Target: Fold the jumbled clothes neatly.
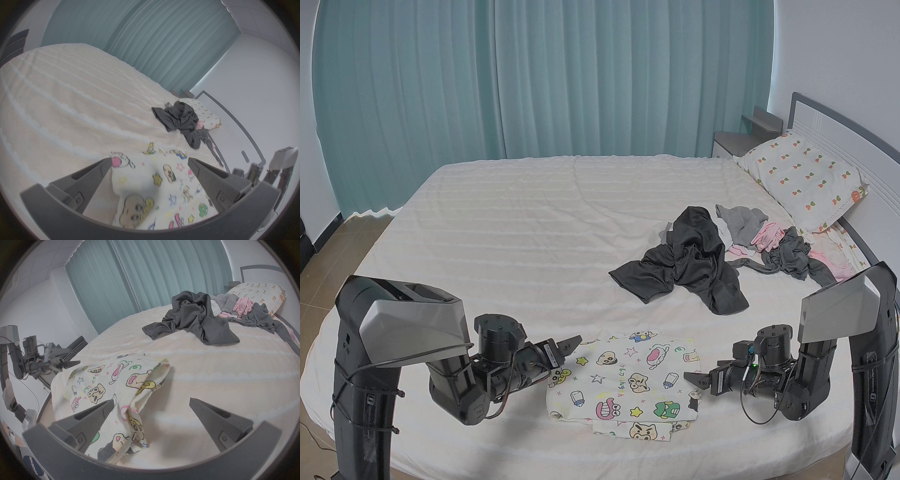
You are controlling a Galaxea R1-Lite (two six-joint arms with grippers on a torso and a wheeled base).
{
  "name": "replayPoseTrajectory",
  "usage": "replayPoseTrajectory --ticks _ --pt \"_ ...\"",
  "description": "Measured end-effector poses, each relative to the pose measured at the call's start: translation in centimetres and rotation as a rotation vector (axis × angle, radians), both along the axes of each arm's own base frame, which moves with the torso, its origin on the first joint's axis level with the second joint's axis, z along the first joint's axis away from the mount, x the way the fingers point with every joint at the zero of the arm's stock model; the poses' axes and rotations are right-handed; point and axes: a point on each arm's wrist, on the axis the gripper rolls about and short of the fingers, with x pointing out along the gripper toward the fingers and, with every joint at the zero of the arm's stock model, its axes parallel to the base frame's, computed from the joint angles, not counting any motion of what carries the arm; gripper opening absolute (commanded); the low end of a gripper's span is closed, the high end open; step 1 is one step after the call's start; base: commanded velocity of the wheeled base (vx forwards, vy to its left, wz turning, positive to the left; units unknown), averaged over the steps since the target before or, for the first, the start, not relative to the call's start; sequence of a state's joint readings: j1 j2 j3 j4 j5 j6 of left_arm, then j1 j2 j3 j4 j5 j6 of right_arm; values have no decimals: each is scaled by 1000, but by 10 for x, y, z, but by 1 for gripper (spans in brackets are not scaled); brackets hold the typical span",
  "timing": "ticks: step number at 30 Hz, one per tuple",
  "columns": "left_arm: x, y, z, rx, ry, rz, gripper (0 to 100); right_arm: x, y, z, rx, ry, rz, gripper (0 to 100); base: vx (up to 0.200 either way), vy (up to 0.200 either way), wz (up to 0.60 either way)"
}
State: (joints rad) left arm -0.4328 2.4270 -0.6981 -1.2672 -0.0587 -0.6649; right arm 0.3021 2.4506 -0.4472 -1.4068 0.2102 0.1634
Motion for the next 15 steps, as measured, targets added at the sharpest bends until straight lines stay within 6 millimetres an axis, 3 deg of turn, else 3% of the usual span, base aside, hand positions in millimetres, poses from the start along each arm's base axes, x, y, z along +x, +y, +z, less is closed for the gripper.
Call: replayPoseTrajectory --ticks 7,15 --pt "8 -7 -23 100 196 43 100 0 1 -3 -2 3 0 100 0 0 0" --pt "23 -16 -14 51 220 90 100 1 1 -6 -2 6 2 100 0 0 0"
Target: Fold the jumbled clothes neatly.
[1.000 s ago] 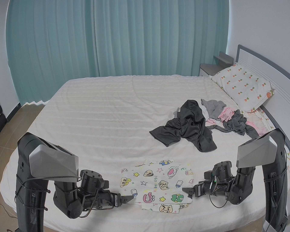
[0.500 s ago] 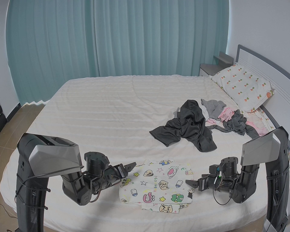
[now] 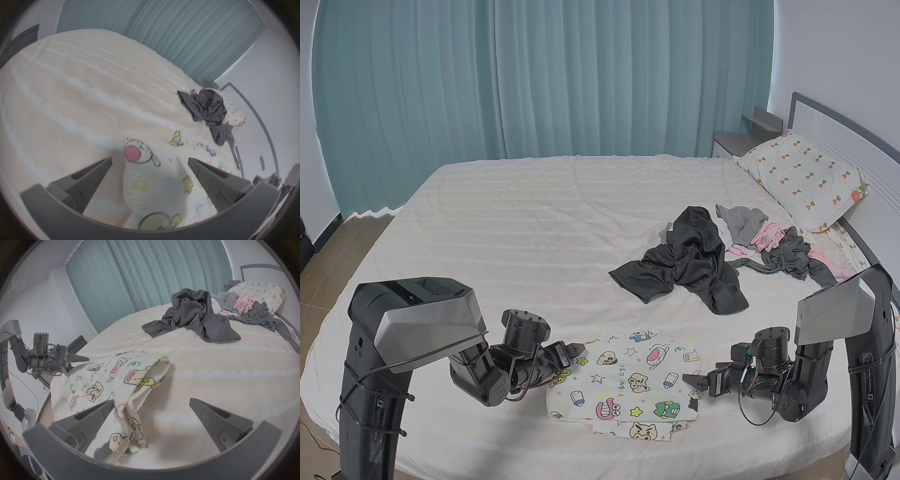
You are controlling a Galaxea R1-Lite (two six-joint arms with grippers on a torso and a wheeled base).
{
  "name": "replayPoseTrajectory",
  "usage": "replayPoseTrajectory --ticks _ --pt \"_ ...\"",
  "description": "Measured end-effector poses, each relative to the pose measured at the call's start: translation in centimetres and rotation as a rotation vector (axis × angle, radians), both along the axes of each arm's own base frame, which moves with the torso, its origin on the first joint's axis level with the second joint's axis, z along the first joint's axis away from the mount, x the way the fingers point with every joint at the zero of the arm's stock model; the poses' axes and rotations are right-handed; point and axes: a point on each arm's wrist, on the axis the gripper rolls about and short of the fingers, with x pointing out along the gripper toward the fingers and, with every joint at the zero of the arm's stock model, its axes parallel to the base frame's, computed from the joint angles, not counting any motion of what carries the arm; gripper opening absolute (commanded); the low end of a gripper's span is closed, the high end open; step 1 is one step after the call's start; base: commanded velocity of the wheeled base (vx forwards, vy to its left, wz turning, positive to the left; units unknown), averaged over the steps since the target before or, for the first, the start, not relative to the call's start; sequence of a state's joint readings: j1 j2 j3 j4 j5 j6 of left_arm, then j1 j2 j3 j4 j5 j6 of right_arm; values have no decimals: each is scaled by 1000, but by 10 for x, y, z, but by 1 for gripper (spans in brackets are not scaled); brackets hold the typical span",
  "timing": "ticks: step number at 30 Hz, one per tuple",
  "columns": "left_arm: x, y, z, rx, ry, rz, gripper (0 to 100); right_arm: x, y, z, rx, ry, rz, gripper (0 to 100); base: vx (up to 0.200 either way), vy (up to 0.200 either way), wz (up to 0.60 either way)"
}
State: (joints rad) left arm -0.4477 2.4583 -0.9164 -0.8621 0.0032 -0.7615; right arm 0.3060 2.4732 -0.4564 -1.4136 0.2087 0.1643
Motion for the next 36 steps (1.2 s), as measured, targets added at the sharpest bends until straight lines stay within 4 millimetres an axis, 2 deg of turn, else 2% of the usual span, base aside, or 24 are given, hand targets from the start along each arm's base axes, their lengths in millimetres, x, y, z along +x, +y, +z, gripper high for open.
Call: replayPoseTrajectory --ticks 5,6,19,27,31,32,36 --pt "8 -7 4 6 26 1 100 0 0 0 0 1 0 100 0 0 0" --pt "9 -9 5 8 29 -1 0 0 0 0 0 1 1 100 0 0 0" --pt "15 -15 10 6 16 0 0 2 -1 0 3 -3 -3 100 0 0 0" --pt "23 -16 18 -3 -69 47 0 2 0 0 3 -2 -2 100 0 0 0" --pt "22 -16 13 8 -79 46 0 1 0 -1 2 -1 1 100 0 0 0" --pt "21 -15 10 22 -76 39 100 1 0 -1 2 0 0 100 0 0 0" --pt "17 -13 3 59 -62 22 100 1 0 -1 2 0 0 100 0 0 0"
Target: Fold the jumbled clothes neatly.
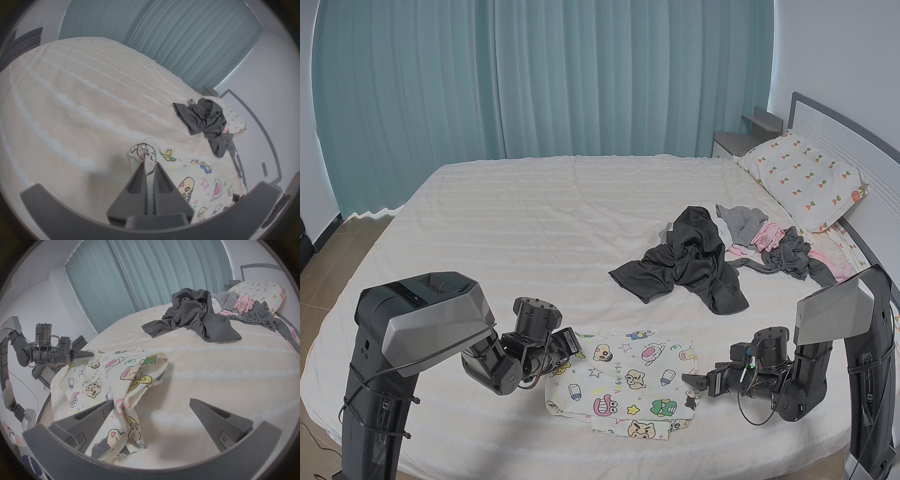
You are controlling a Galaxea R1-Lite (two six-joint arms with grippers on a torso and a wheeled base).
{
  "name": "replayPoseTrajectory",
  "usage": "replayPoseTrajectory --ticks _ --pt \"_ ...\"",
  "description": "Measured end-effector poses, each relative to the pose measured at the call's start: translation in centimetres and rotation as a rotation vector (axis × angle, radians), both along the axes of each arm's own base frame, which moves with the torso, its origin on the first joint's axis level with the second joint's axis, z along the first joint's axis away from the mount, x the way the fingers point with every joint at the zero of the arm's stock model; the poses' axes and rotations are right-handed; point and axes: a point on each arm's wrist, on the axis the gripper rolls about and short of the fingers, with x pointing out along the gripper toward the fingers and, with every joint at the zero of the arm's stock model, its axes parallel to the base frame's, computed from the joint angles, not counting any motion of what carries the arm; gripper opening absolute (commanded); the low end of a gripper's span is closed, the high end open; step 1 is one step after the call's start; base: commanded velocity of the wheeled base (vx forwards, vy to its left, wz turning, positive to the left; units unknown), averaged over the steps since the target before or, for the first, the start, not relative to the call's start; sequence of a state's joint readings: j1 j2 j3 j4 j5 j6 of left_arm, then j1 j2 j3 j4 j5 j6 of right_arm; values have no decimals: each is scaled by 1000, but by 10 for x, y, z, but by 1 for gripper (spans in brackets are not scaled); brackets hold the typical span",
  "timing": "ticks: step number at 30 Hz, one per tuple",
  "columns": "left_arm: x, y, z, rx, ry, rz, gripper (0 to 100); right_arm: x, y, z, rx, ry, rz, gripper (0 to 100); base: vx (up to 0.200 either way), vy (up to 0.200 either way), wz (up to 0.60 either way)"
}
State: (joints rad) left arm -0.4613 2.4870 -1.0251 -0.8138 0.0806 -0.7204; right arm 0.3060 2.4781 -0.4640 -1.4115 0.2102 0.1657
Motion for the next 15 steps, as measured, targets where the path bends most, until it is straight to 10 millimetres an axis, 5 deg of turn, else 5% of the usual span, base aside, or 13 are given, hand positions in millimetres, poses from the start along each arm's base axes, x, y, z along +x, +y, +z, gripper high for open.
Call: replayPoseTrajectory --ticks 15 --pt "-10 40 -4 28 -87 129 100 9 -1 21 16 -104 -53 100 0 0 0"
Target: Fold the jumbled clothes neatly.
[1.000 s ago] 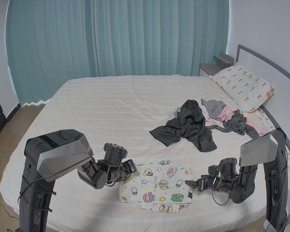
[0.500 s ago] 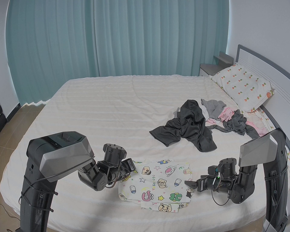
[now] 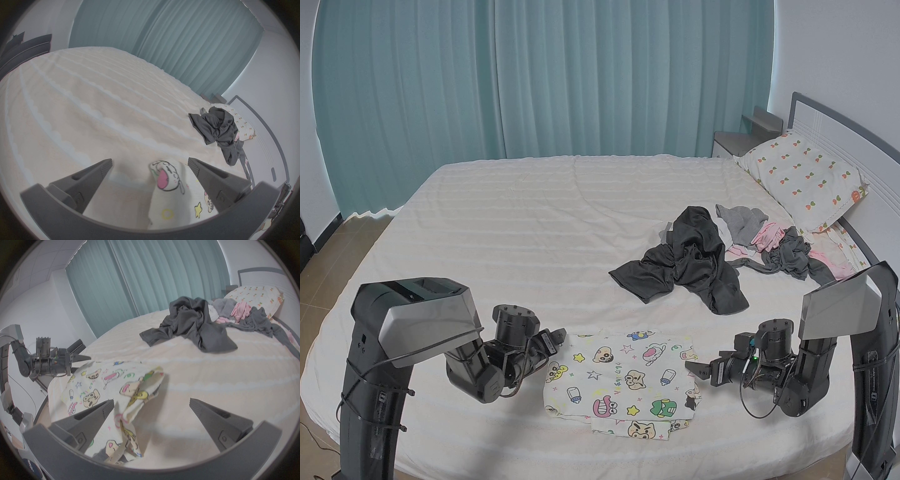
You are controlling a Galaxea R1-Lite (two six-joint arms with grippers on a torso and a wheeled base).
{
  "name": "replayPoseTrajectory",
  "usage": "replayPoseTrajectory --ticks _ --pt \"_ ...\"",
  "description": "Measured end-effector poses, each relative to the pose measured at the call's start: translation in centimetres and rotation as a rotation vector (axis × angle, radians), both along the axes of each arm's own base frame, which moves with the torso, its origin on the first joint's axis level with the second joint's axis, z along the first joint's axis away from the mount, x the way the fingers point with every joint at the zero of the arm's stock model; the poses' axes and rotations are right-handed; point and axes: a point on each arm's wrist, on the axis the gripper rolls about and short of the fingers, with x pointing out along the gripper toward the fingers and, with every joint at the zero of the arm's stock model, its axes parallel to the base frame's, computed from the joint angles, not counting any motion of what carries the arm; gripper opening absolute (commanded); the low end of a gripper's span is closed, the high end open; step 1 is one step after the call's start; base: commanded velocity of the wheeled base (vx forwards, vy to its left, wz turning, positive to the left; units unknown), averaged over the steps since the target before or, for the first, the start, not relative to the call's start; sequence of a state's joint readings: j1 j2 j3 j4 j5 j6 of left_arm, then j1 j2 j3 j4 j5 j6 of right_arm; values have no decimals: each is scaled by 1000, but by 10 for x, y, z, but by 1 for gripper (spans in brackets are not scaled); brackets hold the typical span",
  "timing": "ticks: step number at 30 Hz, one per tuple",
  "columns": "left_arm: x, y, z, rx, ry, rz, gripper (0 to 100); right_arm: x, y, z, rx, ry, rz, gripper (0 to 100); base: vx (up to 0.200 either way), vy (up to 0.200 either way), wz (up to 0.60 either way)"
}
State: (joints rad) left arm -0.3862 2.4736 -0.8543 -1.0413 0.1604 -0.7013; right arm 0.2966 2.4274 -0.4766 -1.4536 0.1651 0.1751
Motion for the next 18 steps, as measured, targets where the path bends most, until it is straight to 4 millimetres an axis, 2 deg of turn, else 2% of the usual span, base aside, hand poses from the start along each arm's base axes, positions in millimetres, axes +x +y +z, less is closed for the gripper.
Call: replayPoseTrajectory --ticks 5,11,14,18 --pt "-23 22 26 -14 -117 15 100 -3 4 27 39 -98 -70 100 0 0 0" --pt "-51 38 69 -35 -243 27 100 -16 3 79 91 -235 -121 100 0 0 0" --pt "-69 46 102 -42 -324 36 100 -33 0 108 108 -297 -127 100 0 0 0" --pt "-90 56 138 -9 -414 54 100 -62 -9 135 108 -350 -125 100 0 0 0"
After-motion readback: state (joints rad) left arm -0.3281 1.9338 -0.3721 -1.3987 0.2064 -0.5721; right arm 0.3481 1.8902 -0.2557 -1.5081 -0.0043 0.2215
